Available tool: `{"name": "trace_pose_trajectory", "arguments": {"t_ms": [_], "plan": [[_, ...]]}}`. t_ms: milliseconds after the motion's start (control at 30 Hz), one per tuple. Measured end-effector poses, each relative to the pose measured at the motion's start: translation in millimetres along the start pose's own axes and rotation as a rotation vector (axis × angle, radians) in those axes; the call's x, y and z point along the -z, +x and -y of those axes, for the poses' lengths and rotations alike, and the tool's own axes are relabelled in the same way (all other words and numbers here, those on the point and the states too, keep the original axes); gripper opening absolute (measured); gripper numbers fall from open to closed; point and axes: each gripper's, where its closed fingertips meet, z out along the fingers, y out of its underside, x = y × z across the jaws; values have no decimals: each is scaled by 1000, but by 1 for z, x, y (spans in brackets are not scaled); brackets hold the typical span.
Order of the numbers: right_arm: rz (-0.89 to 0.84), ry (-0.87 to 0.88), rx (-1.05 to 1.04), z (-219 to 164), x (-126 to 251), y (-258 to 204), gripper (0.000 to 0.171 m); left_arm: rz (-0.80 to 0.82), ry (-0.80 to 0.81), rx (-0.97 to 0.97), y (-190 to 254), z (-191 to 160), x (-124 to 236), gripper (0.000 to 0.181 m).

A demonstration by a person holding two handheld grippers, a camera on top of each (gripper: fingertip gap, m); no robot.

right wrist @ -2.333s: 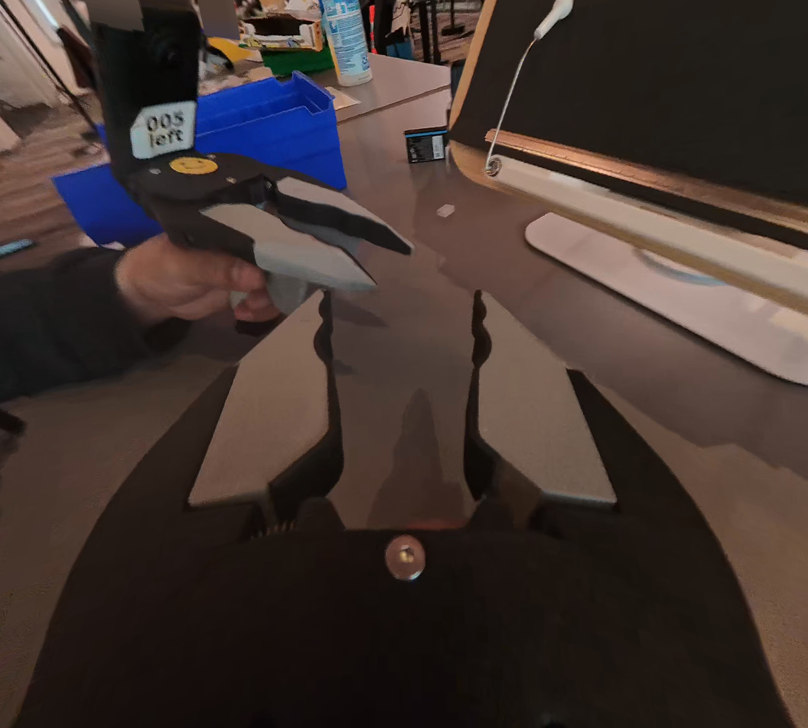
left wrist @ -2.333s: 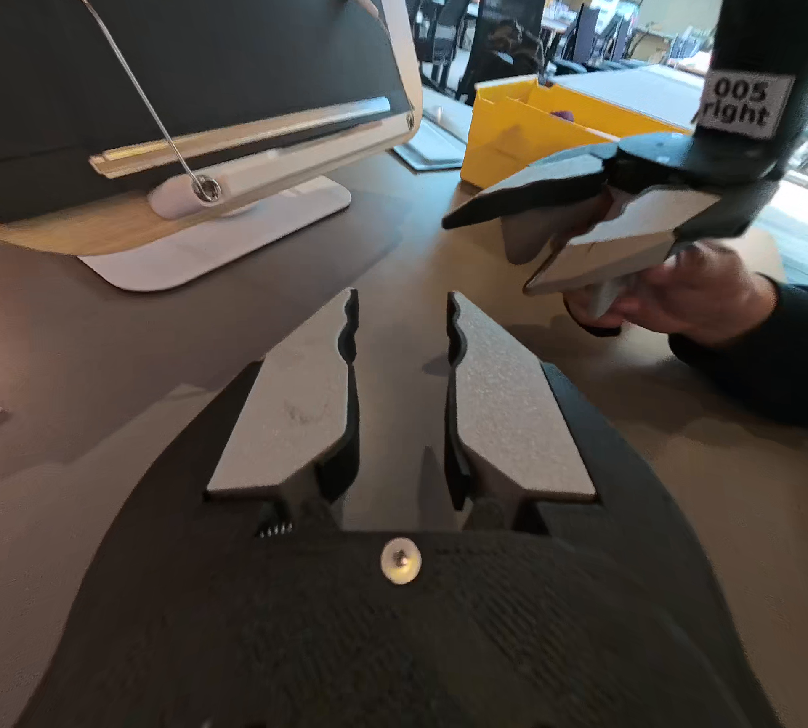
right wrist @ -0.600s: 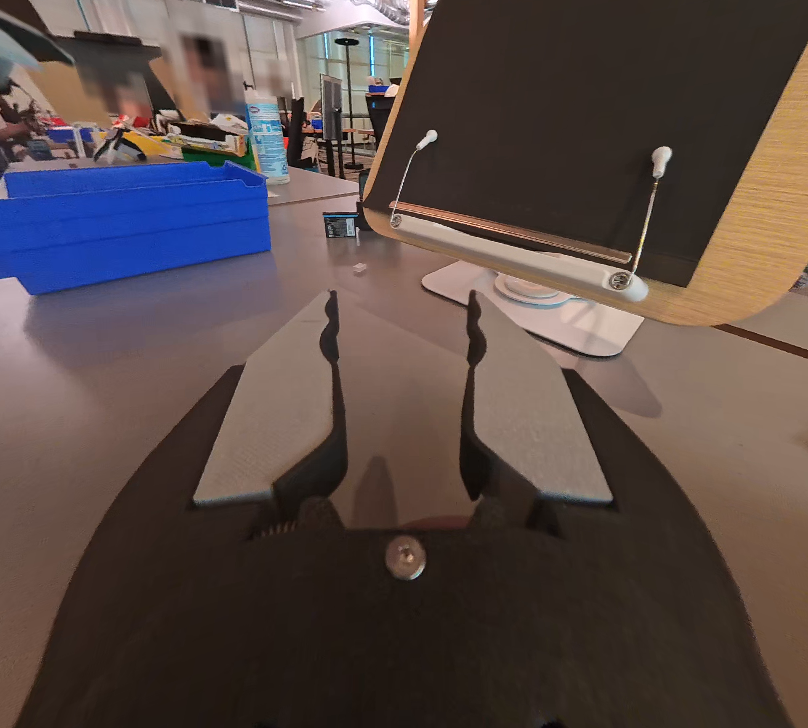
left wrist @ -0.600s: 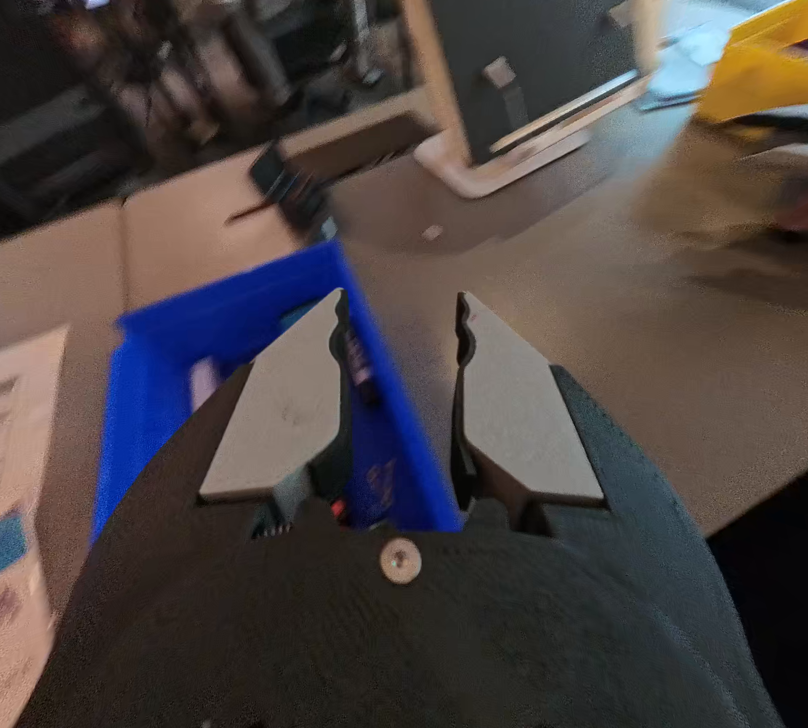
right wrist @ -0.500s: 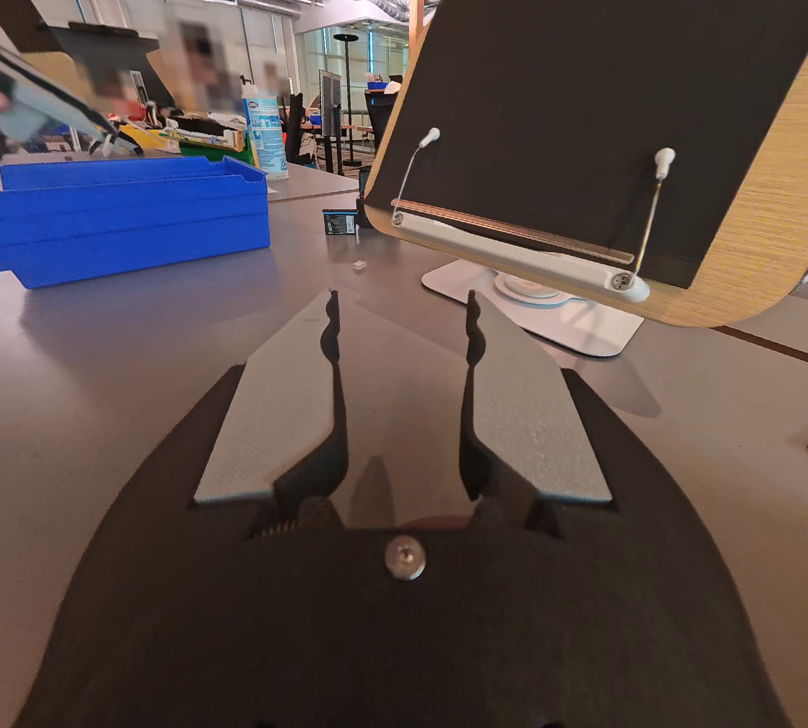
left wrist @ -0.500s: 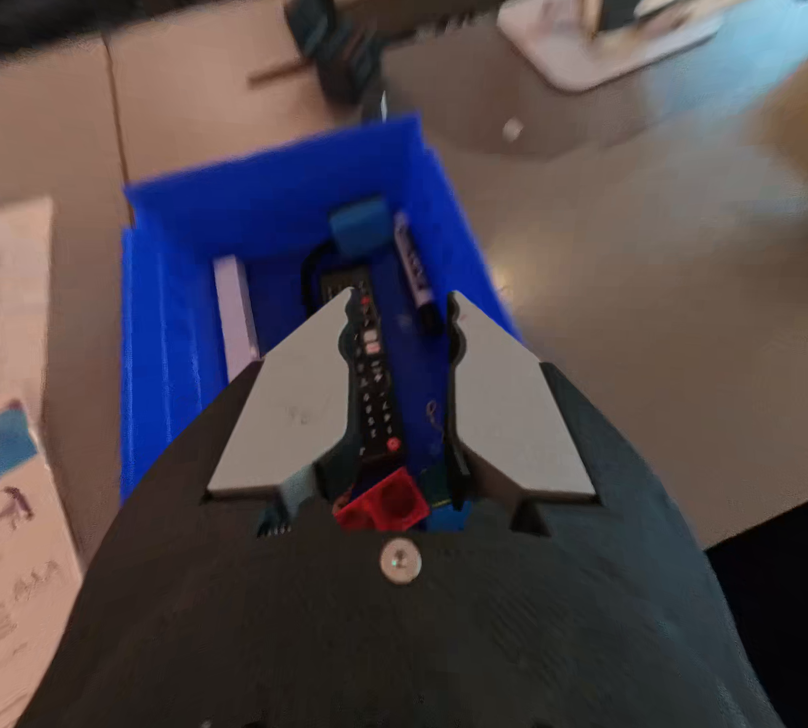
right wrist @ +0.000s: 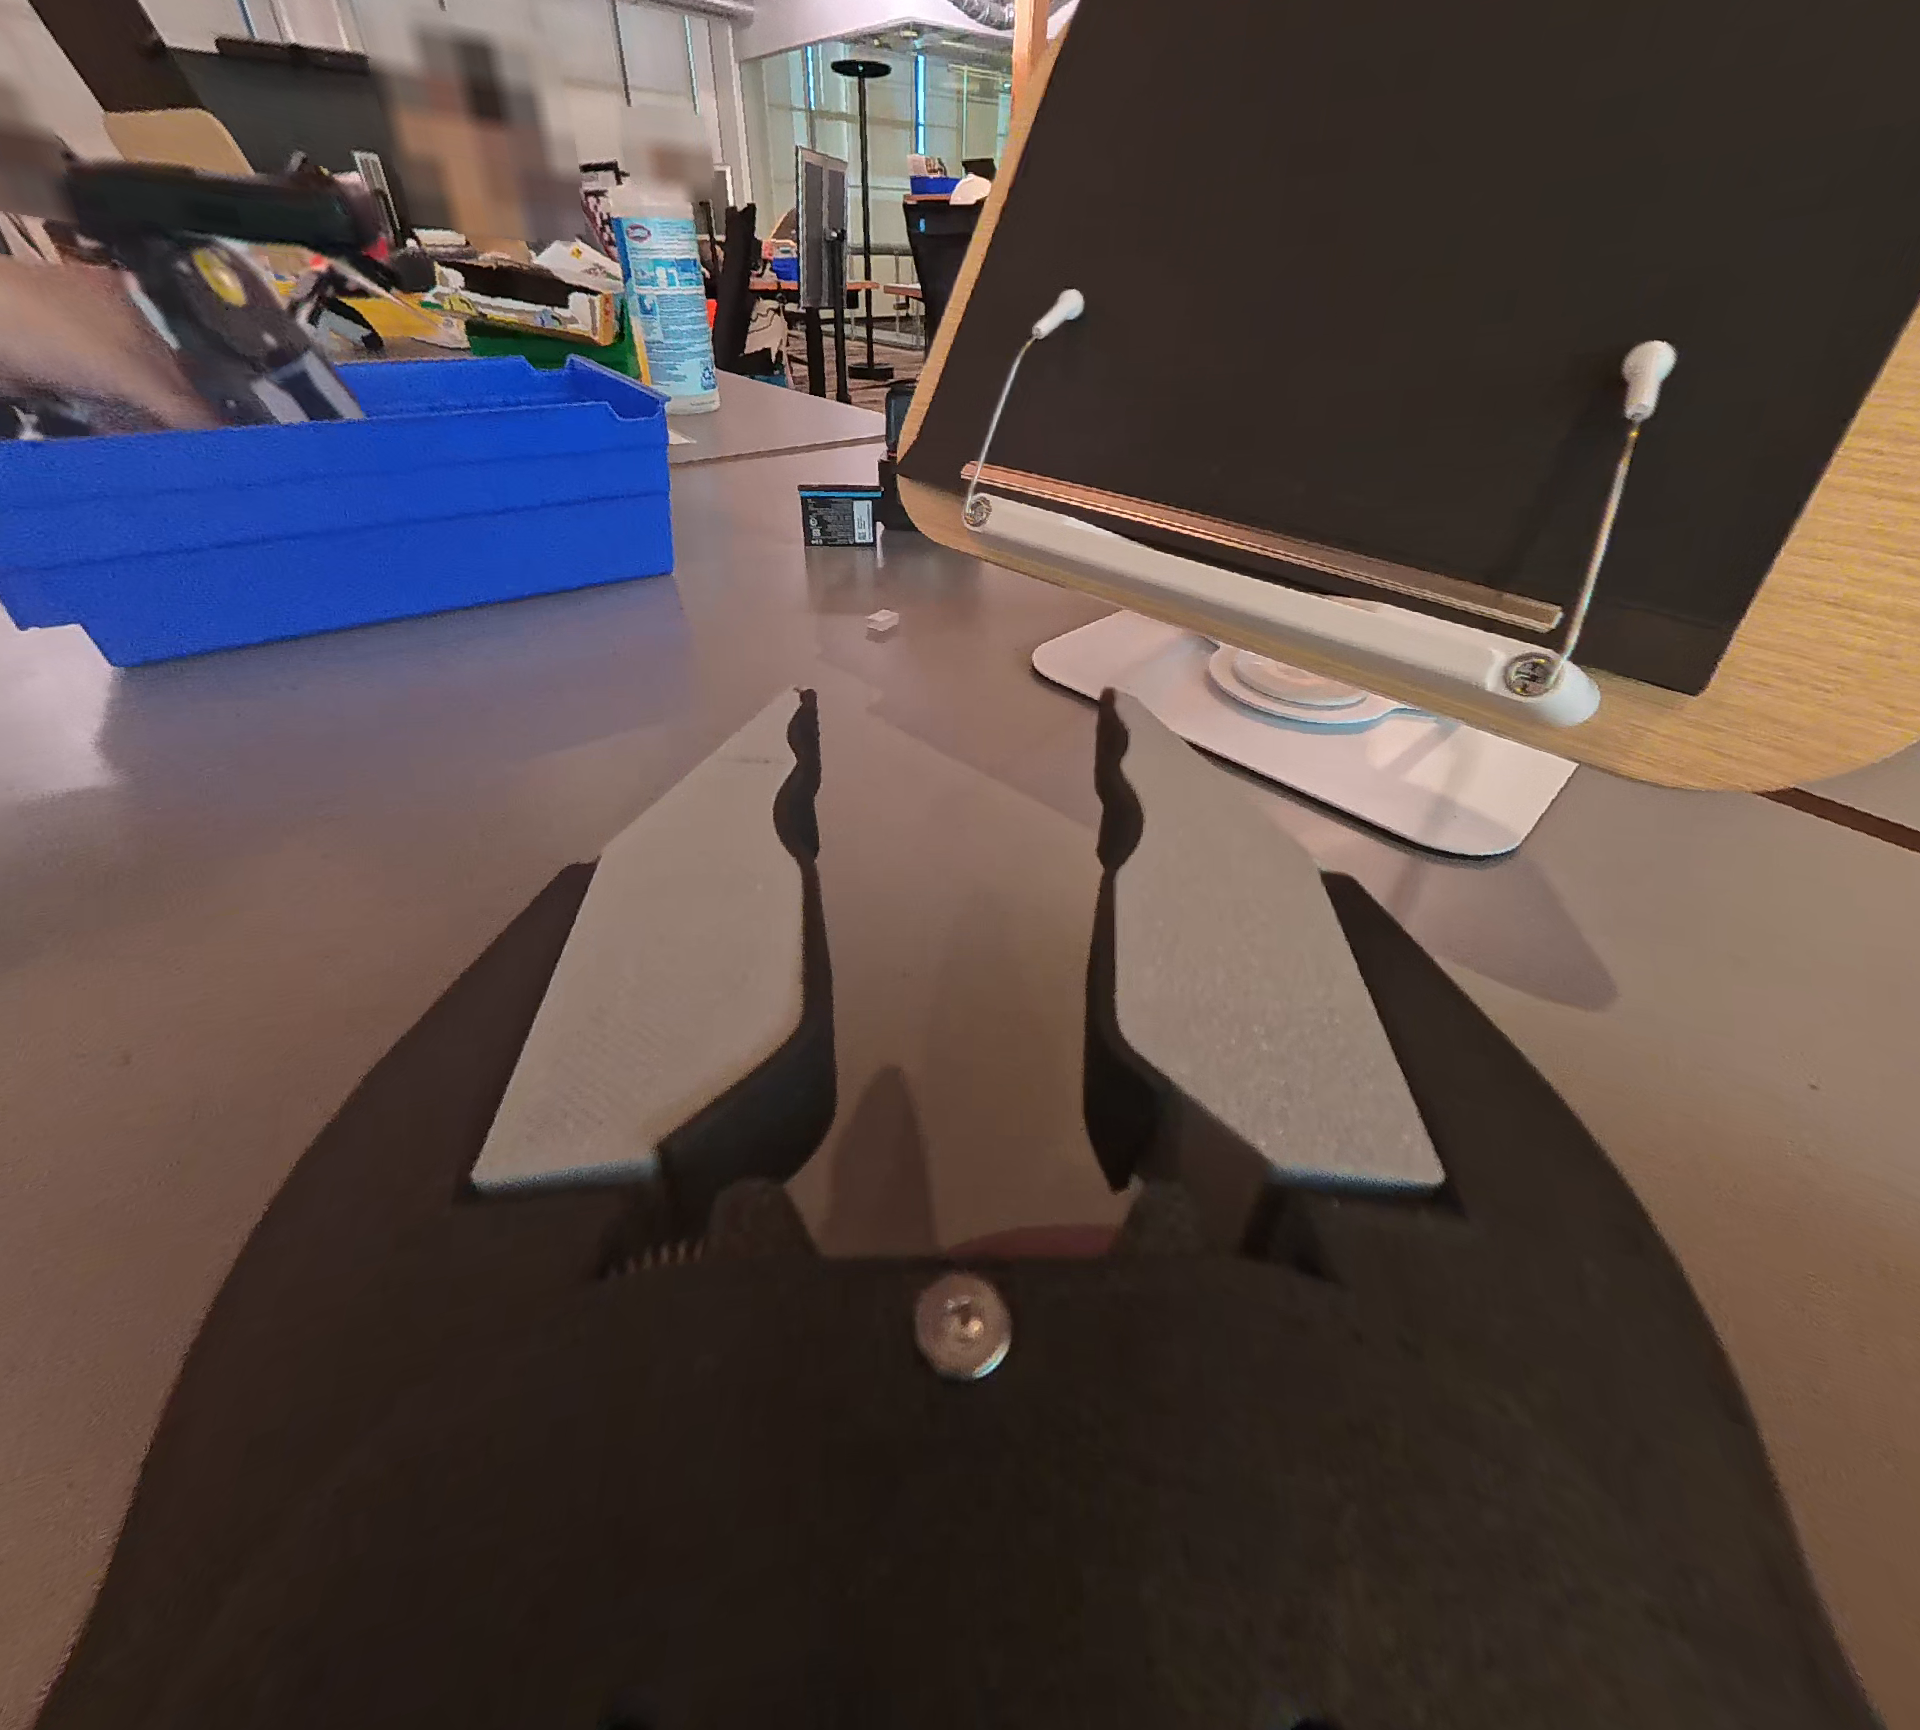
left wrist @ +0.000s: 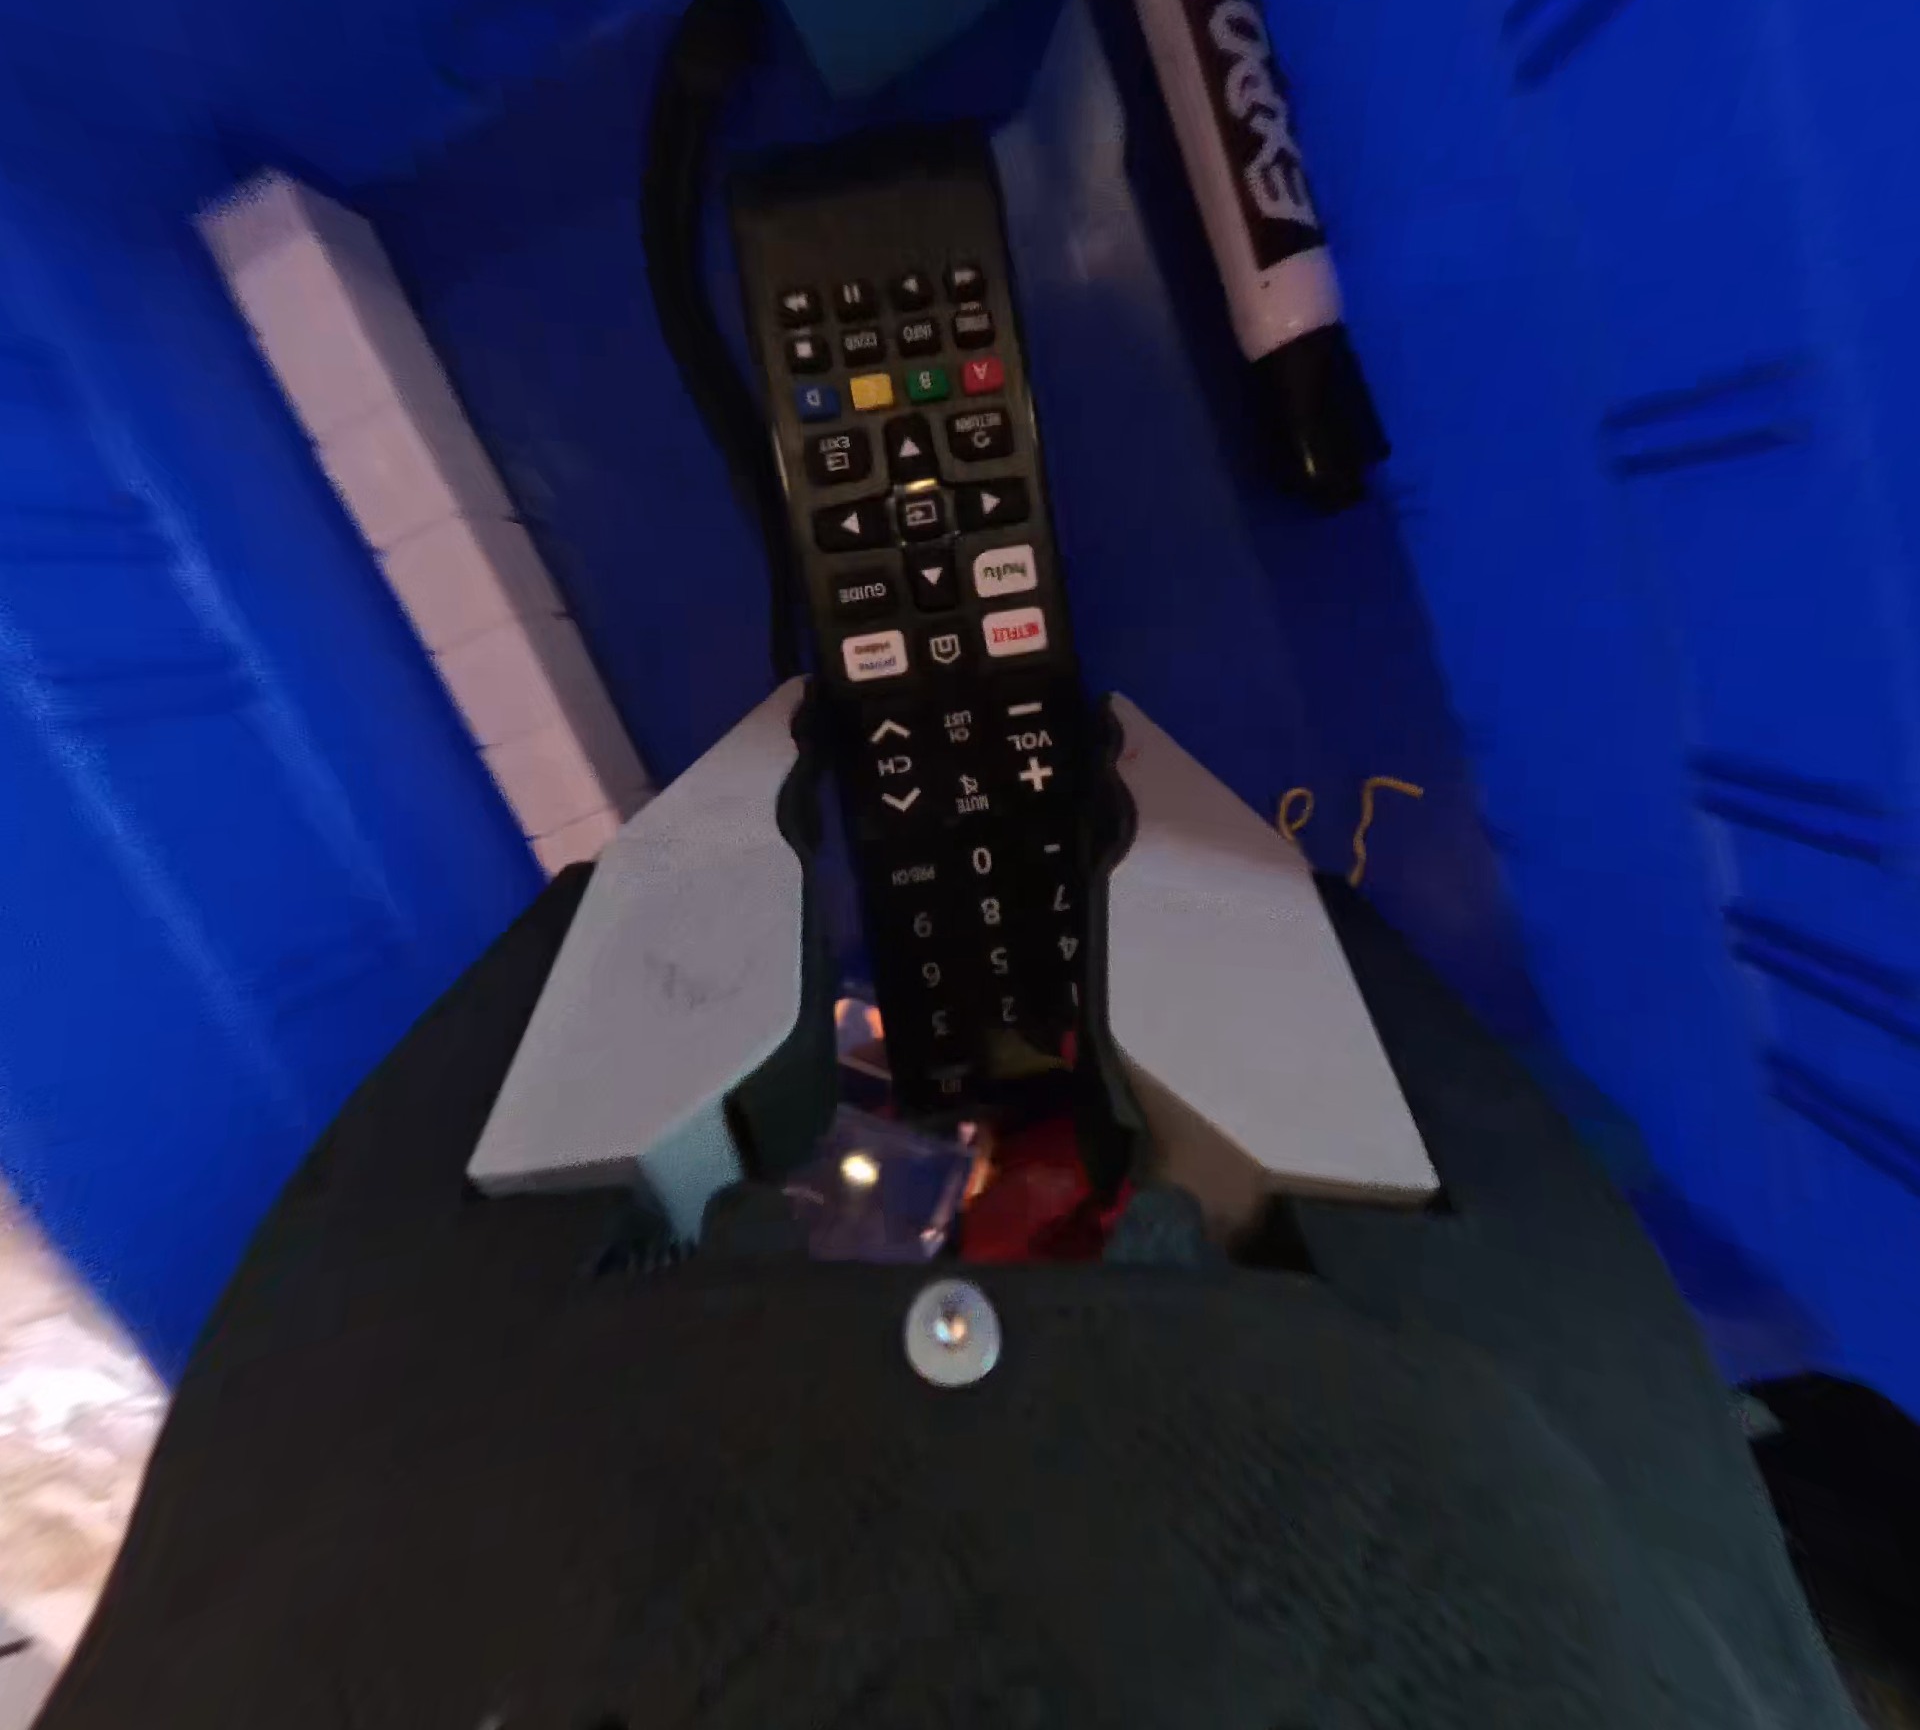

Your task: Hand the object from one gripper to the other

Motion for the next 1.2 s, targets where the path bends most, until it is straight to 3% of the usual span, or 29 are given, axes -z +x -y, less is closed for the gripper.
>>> {"name": "trace_pose_trajectory", "arguments": {"t_ms": [33,267,367,467,567,767,867,933,1033,1133,1200], "plan": [[4,-1,2,0,0,-1,50,34,23,-41,-3,4,9,51],[46,-10,4,-1,-2,-10,49,555,151,-449,-39,47,115,49],[145,-39,-11,-3,-5,-26,50,720,270,-638,-21,77,170,49],[228,-45,-32,2,-9,-43,53,727,535,-703,37,117,223,49],[335,28,-61,31,-12,-65,56,533,794,-711,123,149,247,49],[672,284,-212,115,-8,-111,64,77,1192,-657,282,193,222,49],[742,349,-326,136,-5,-100,66,32,1243,-645,321,215,182,49],[696,324,-345,130,-13,-86,64,53,1221,-666,336,230,150,49],[481,256,-374,100,-37,-45,25,99,1156,-713,349,253,102,50],[408,158,-491,71,-49,-15,23,7,1153,-637,353,270,66,50],[314,111,-390,60,-50,-3,22,-111,1120,-532,353,273,42,46]]}}
